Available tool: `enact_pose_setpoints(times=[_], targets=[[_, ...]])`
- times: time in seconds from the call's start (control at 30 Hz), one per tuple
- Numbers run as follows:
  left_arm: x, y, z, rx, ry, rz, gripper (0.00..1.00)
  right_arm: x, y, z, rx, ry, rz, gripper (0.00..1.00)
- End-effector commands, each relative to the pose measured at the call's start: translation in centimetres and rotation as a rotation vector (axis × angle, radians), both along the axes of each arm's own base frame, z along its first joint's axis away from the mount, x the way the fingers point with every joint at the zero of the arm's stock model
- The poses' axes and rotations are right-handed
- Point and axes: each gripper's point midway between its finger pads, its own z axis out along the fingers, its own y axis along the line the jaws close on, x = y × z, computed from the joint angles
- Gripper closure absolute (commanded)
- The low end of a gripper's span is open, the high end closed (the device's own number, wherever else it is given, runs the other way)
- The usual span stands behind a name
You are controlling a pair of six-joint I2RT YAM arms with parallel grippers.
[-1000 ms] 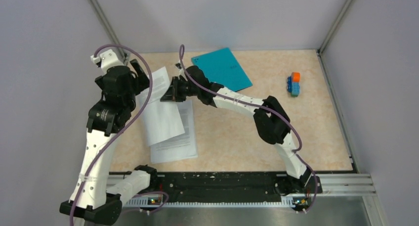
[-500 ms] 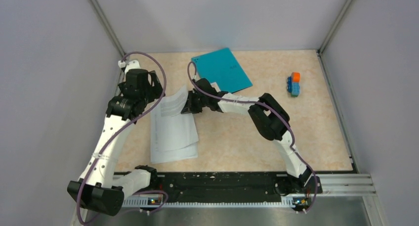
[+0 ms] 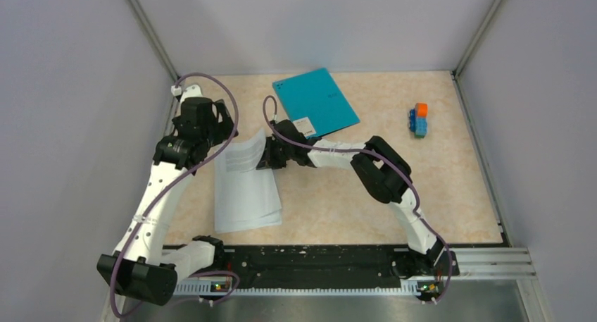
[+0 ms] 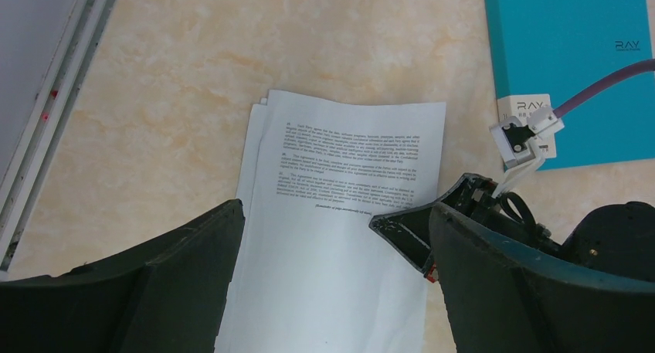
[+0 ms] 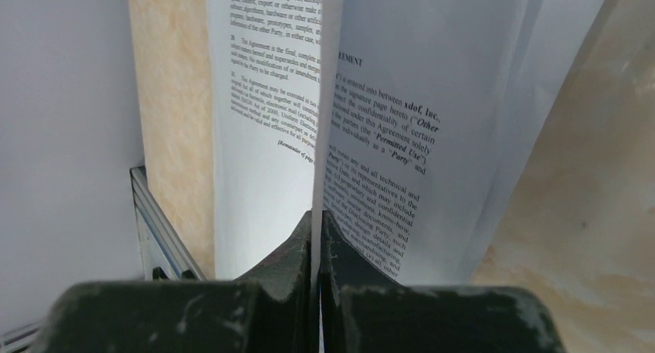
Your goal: Put the files into the folder
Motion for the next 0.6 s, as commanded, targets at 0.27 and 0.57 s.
enact_pose_setpoints(times=[0.27, 0.57], targets=[[0.8, -0.4, -0.3, -0.029, -0.024, -0.01, 0.06, -0.9, 1.3, 2.9, 0.053, -0.041, -0.011, 1.0], [0.9, -0.8, -0.8, -0.038, -0.014, -0.023, 0.07, -1.7, 1.8, 2.6, 0.047, -0.032, -0.042, 1.0]])
